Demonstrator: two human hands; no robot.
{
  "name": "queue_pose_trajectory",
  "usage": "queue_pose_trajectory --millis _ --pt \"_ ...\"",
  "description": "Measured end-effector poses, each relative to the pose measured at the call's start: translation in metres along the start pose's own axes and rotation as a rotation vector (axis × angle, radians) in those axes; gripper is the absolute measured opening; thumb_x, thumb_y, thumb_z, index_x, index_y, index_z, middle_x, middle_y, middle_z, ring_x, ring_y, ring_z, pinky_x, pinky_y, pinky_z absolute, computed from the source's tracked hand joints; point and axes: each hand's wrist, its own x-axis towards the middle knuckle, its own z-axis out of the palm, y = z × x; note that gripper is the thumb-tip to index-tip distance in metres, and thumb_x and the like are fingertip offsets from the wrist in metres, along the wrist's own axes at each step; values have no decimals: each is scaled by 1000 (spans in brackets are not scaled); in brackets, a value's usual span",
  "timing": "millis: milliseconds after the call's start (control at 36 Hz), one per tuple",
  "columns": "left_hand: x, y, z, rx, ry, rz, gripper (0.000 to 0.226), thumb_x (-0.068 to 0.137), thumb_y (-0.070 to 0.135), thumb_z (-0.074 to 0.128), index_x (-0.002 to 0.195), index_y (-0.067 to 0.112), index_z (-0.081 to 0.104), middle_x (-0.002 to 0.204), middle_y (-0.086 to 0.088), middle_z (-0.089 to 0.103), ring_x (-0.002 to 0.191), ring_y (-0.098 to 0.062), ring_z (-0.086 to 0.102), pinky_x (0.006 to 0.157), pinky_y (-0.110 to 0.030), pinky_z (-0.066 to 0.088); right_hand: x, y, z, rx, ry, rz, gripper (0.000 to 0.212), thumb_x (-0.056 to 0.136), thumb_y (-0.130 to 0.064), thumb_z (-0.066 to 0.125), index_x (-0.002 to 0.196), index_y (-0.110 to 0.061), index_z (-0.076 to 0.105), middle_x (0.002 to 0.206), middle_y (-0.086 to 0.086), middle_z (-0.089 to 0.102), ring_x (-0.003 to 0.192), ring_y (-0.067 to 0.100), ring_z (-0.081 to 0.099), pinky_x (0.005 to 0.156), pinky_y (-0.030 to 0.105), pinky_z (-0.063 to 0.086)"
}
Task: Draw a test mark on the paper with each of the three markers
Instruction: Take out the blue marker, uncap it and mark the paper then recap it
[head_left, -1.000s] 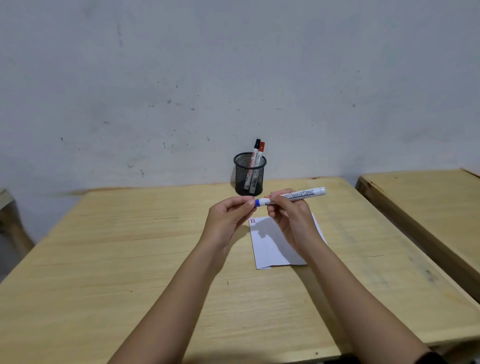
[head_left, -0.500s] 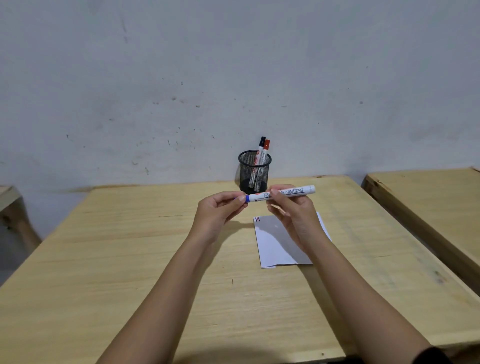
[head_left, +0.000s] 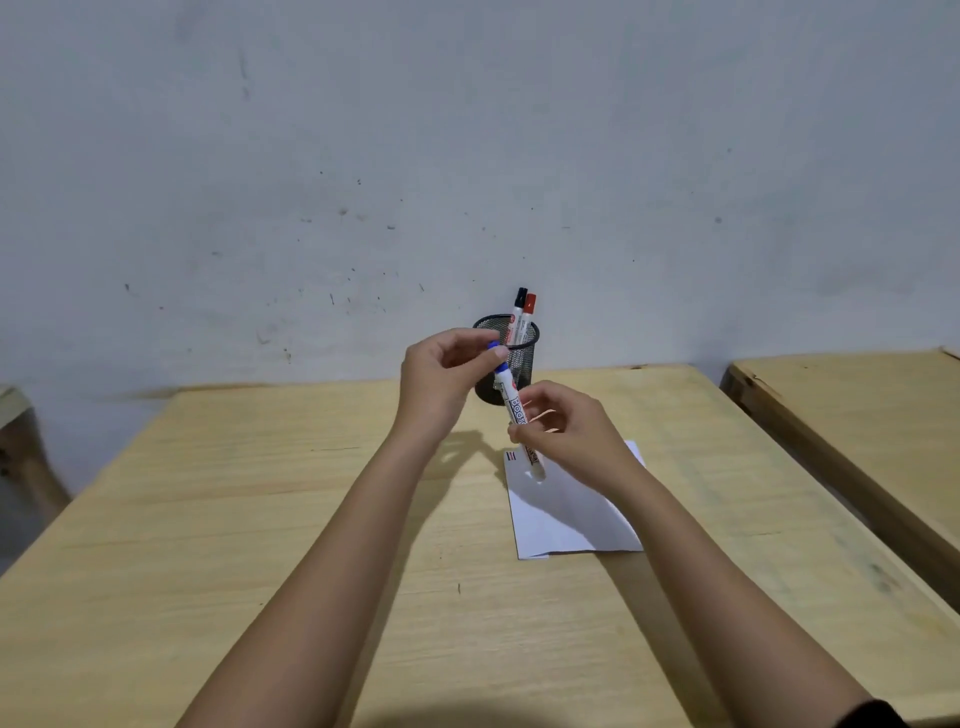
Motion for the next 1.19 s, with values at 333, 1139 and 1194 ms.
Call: queue_pose_trajectory --millis 333,1139,1194 --pt "41 -1 8 465 -106 96 21 82 36 69 98 27 59 95 6 55 95 -13 53 86 -28 44 66 -18 -31 -26 189 -87 11 79 -10 67 87 -13 62 81 3 61 77 35 66 81 53 55" --pt "94 -132 28 418 -31 -109 68 56 51 73 115 22 54 113 -2 62 104 -16 62 89 -42 53 150 30 -11 -273 268 -4 21 86 -17 57 93 2 64 88 19 65 76 25 56 73 38 49" --pt "94 -130 27 416 -38 -108 68 56 52 73 114 22 54 113 -2 62 103 -16 62 89 -42 54 149 29 -11 -247 259 -10 16 84 -15 59 93 -2 60 78 11 60 69 18 51 66 28 46"
